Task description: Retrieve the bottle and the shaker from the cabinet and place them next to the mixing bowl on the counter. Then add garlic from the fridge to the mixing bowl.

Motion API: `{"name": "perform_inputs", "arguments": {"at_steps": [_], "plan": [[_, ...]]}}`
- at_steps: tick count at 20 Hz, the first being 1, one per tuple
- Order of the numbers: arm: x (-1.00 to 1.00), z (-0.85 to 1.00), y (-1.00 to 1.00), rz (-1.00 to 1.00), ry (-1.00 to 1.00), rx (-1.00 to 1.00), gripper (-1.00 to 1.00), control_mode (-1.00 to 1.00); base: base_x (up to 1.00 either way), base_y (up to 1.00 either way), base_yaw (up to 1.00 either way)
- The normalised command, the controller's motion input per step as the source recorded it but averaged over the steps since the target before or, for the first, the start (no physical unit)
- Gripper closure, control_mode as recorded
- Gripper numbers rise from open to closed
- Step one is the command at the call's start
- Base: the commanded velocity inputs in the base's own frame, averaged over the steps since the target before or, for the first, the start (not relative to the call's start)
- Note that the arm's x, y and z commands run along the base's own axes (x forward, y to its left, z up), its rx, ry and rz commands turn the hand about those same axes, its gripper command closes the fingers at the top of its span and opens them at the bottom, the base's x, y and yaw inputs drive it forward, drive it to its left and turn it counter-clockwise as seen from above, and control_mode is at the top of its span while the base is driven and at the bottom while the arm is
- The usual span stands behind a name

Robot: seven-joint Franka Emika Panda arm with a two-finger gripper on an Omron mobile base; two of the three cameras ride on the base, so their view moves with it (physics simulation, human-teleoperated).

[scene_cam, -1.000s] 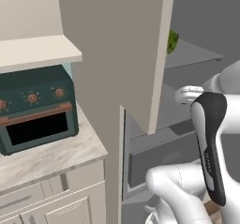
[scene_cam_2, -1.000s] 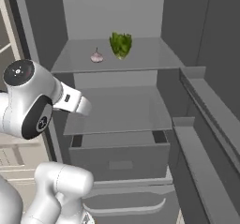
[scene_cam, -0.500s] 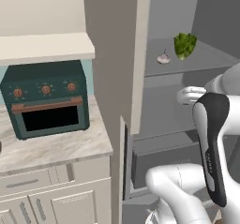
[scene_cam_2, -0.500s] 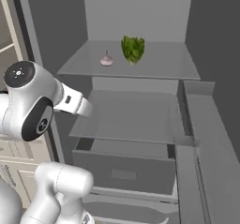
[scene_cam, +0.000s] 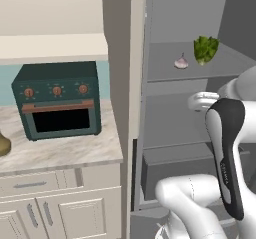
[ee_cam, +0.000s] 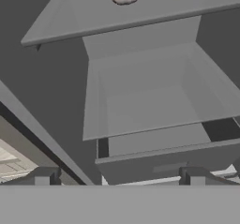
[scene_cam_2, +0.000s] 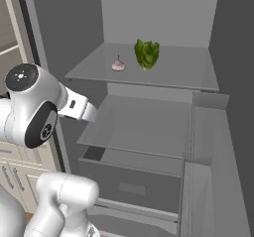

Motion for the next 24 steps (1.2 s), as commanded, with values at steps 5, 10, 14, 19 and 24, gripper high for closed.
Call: {"name": "perform_inputs", "arguments": {"at_steps": [5,10,14,19,24], "plan": [[0.00,0.00,0.00,0.00,0.00,0.00,-1.00,1.00,0.00,0.00,0.00],[0.00,0.00,0.00,0.00,0.00,0.00,-1.00,1.00,0.00,0.00,0.00],[0.00,0.00,0.00,0.00,0.00,0.00,-1.00,-1.00,0.00,0.00,0.00],[0.00,0.12,-0.02,0.00,0.00,0.00,-1.00,-1.00,0.00,0.00,0.00],[-0.22,0.51,-0.01,-0.01,-0.11,0.00,-1.00,-1.00,0.00,0.00,0.00]]}}
